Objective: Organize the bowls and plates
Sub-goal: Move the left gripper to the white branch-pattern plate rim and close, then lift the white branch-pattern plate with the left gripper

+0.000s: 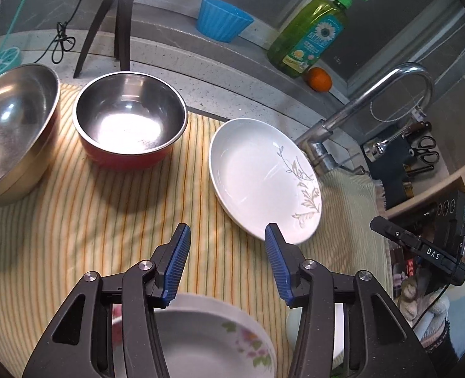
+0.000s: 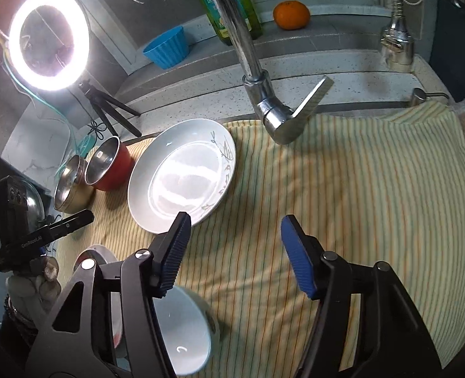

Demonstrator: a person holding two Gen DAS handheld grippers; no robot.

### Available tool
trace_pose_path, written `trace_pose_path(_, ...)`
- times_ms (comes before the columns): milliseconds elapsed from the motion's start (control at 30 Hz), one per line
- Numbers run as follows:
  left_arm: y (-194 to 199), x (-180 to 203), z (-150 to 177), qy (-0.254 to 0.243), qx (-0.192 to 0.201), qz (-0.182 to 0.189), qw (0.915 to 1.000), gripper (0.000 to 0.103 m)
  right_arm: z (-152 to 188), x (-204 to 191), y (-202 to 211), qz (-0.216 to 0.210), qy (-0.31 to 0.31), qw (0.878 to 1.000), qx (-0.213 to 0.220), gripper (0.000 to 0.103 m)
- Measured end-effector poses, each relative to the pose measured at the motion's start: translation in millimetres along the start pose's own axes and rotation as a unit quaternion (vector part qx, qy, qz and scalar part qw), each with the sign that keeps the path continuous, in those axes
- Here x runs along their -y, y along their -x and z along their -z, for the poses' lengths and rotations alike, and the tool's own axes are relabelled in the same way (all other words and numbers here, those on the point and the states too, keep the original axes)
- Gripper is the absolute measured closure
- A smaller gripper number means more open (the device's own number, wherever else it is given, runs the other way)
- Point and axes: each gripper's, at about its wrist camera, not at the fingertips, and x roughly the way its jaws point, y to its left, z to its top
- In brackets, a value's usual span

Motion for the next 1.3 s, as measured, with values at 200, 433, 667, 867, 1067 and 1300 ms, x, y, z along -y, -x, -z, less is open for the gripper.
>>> trace_pose_path(200, -21.0, 3.8, -12.0, 0.000, -0.004, -0.017, 0.9999, 0.059, -20.0, 0.6, -34.8, -0.012, 0.019, 1.000, -0.023, 0.053)
trace_pose_path(433, -43.1, -0.4, -27.0, 0.012, -0.019, -0.020, 0.9995, 0.068, -37.3, 0.8, -63.2, -0.021, 0.028, 0.999, -0.041, 0.064)
trace_pose_path(667, -59.9, -7.1, -33.0, 0.025, -0.031, -0.025, 0.9989, 0.075, -44.0, 3.2, -82.1, -0.027, 0.026, 0.998, -0.054, 0.068)
trace_pose_path(867, -66.9, -7.8, -38.1, 0.023, -0.037, -0.028, 0.9987, 0.080, -47.4, 6.2, -96.1, -0.032, 0.019, 0.997, -0.065, 0.077)
trace_pose_path(1067, -72.7, -4.3, -40.8, 0.011, -0.042, -0.026, 0.9987, 0.087, -50.9, 3.5, -110.5, -0.037, 0.017, 0.996, -0.081, 0.084)
trace_pose_path(1300, -75.8, -3.2, -42.6, -0.001, -0.049, -0.028, 0.9984, 0.088, -49.9, -5.5, -117.9, -0.033, 0.029, 0.995, -0.090, 0.092)
